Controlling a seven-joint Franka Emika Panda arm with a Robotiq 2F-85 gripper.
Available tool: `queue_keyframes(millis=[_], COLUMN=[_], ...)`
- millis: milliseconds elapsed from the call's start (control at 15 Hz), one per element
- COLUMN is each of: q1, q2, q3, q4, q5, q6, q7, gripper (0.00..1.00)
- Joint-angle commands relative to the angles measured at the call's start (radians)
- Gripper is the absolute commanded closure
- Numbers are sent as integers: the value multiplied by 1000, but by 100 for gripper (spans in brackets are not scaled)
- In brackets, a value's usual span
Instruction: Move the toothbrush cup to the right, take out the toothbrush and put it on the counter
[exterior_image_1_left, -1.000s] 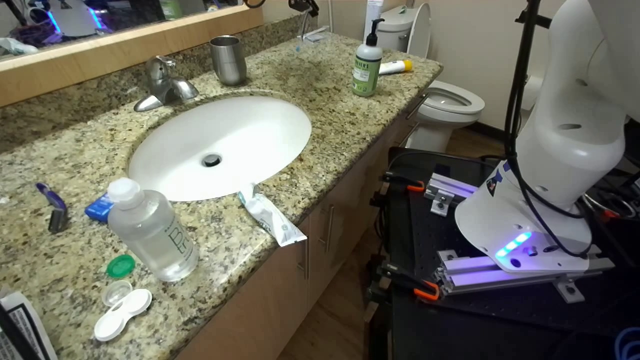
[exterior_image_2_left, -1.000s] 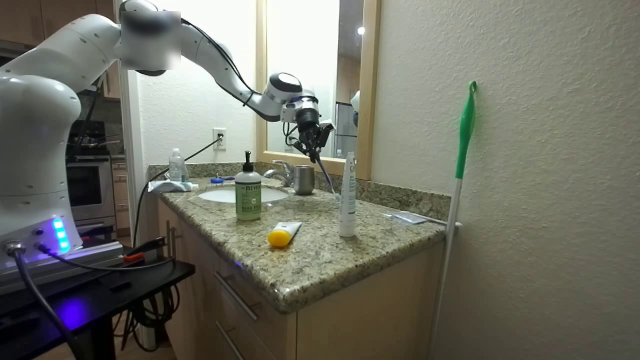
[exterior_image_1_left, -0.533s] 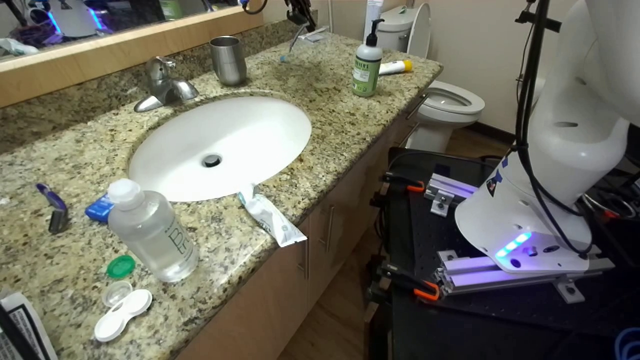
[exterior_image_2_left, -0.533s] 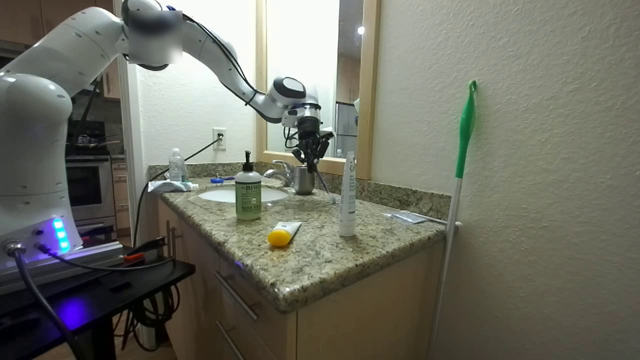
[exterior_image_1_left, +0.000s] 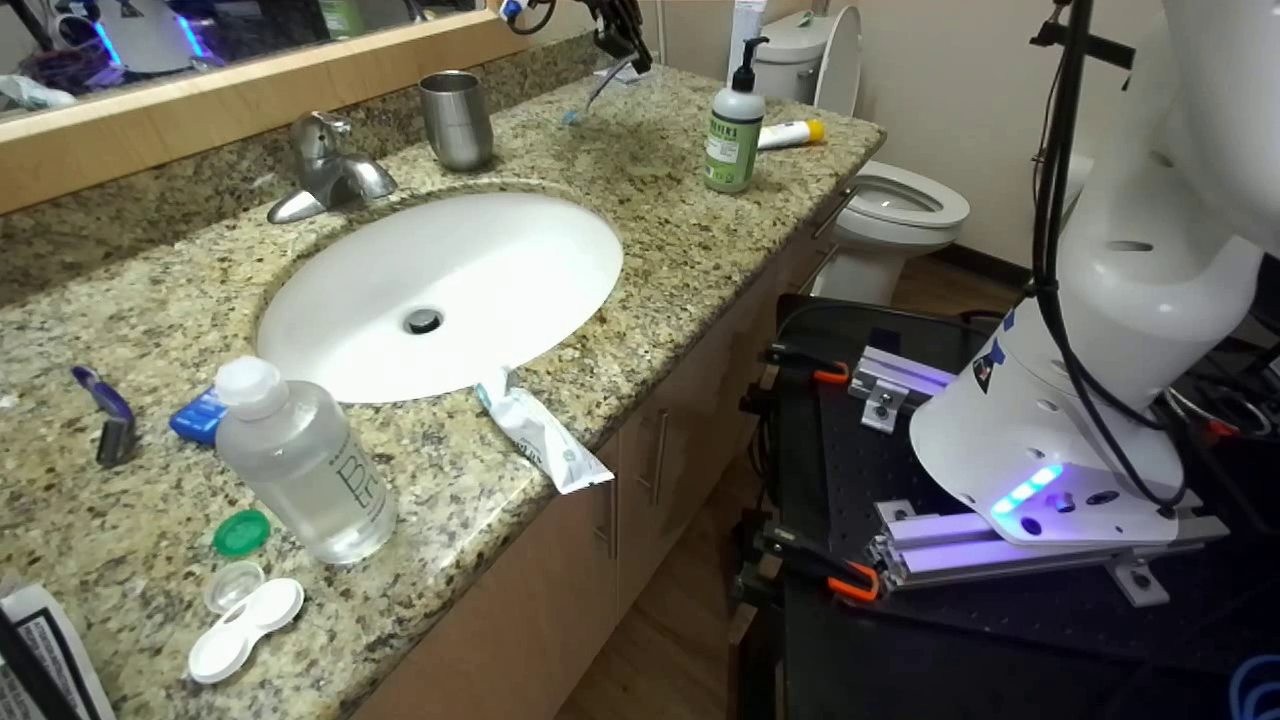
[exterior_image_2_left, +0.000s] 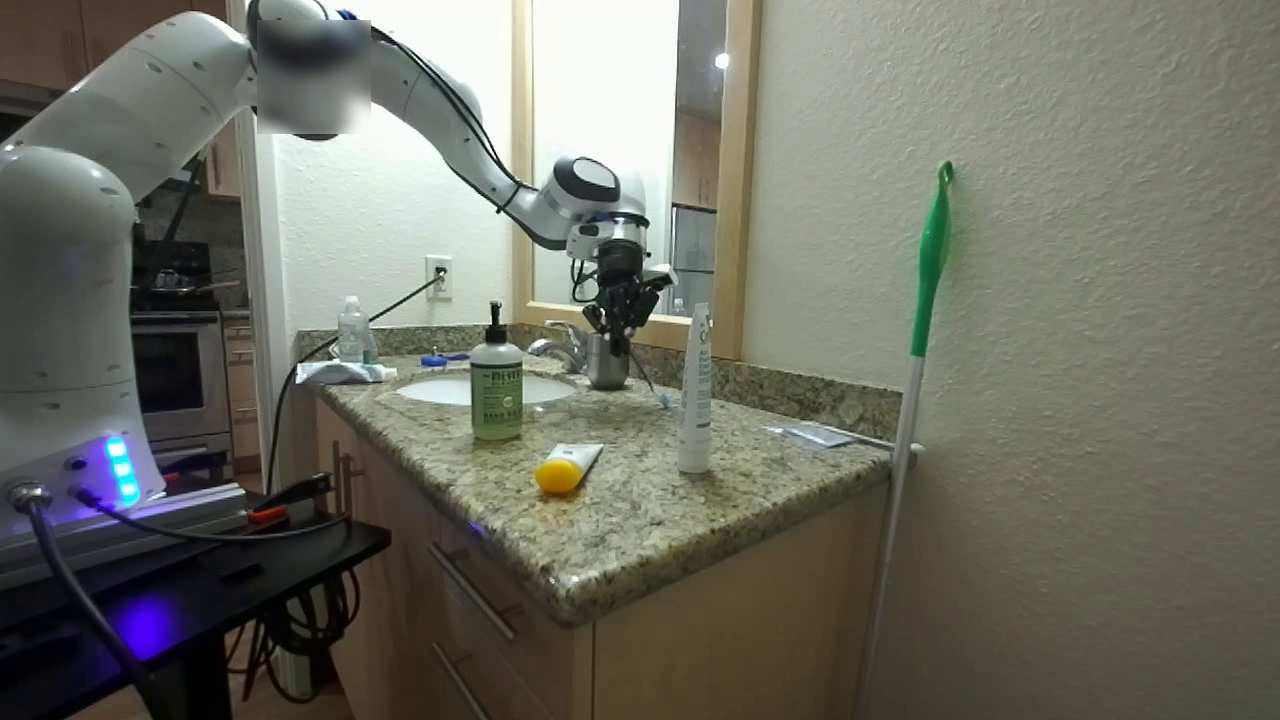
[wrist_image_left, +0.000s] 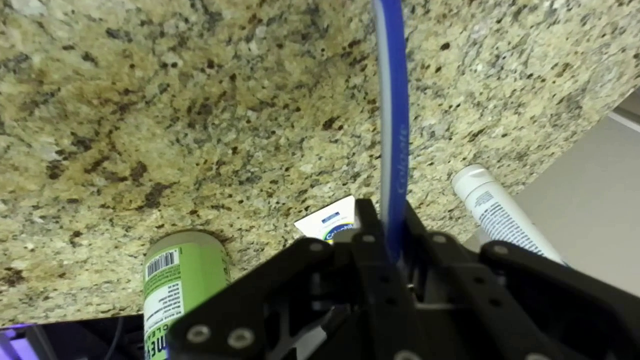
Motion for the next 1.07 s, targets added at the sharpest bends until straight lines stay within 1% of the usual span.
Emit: queue_keyframes(millis=[0, 67, 133, 200, 267, 400, 667, 733, 867, 933, 1000], q1=[-5, -42, -46, -17, -19, -19, -8, -39, -25, -16, 11], q2=[16, 7, 7, 14, 12, 10, -2, -40, -132, -175, -247], q3=[-6, 39, 45, 7, 9, 7, 1, 52, 80, 92, 100], q4=[24, 35, 36, 24, 23, 20, 14, 14, -31, -53, -87], q5=[-2, -30, -33, -8, -11, -12, -26, -48, -46, -57, -85], q6=[-86, -111, -122, -106, -97, -84, -66, -69, -50, -31, -31], q7=[-11, 0, 0, -6, -9, -6, -2, -3, -53, -66, -73], gripper=[97, 97, 97, 62, 61, 48, 19, 12, 1, 0, 0])
